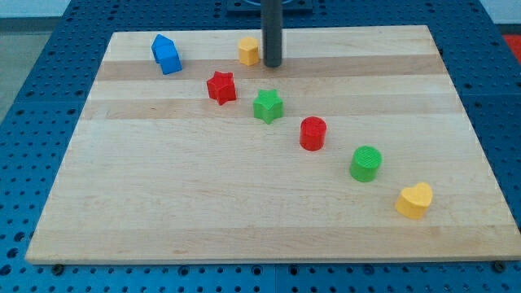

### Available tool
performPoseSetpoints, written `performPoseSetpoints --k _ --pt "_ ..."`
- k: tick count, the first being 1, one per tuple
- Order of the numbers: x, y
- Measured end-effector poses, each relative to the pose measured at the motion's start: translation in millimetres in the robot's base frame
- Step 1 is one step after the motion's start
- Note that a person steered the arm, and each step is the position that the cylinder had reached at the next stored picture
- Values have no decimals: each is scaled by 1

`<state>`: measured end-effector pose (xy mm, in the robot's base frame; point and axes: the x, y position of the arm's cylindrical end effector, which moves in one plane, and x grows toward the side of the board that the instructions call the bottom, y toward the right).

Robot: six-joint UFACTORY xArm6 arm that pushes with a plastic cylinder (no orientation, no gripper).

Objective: Push the hexagon above the red circle vertically

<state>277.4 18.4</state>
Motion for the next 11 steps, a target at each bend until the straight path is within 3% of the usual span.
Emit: performPoseSetpoints --k 1,2,4,5,7,11 --pt "-42 33" --pt "-60 21" --pt "-60 -71" --pt "-53 -87" --pt "-1 -56" --pt "38 80"
